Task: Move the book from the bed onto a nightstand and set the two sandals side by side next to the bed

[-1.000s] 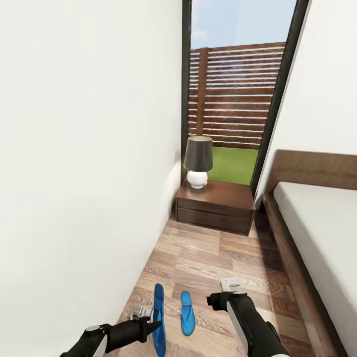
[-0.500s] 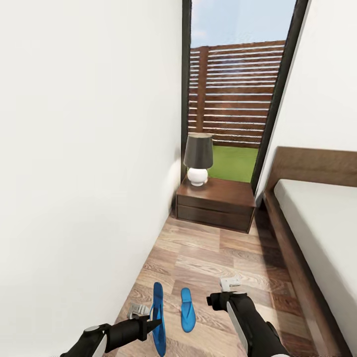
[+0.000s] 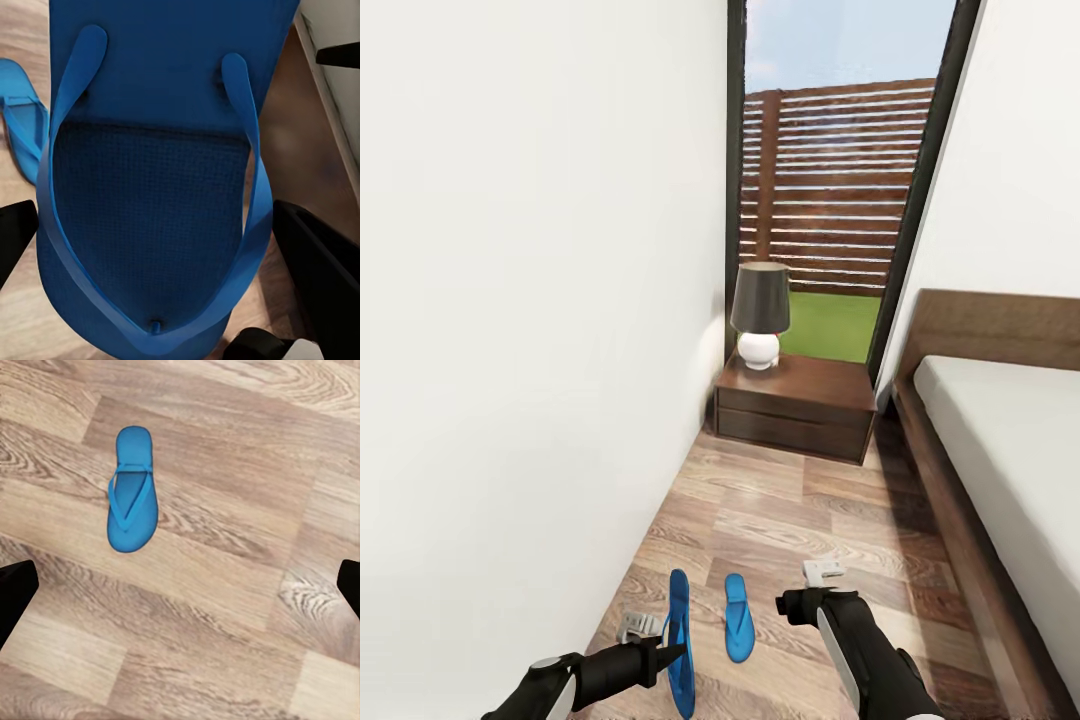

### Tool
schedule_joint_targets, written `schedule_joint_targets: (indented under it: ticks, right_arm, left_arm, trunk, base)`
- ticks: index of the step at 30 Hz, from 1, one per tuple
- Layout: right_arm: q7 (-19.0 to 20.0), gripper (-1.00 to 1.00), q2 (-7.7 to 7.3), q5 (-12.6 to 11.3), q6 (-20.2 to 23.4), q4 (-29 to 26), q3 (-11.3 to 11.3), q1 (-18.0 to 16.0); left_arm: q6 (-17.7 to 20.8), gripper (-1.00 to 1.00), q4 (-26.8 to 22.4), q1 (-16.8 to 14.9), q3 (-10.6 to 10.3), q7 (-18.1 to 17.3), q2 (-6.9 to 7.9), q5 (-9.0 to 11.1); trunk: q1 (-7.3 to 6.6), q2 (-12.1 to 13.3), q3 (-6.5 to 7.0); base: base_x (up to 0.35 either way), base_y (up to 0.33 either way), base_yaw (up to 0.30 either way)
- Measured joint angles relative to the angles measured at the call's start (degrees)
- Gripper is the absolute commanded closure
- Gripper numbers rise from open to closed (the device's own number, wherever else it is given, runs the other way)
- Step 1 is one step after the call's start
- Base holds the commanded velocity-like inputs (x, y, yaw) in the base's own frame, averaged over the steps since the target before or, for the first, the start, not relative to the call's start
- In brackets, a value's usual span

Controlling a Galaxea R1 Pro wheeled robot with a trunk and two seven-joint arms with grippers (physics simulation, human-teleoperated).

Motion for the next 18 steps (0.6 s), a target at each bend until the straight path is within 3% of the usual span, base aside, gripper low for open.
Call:
schedule_joint_targets:
  ticks: [18]
  right_arm:
    - [0.19, -1.00, 0.01, -0.10, -0.04, 0.00, 0.80, 0.00]
  left_arm:
    - [0.00, 1.00, 0.00, 0.00, 0.00, 0.00, 0.00, 0.00]
  trunk:
    - [3.96, -7.22, -3.23]
  base:
    - [0.000, 0.000, 0.000]
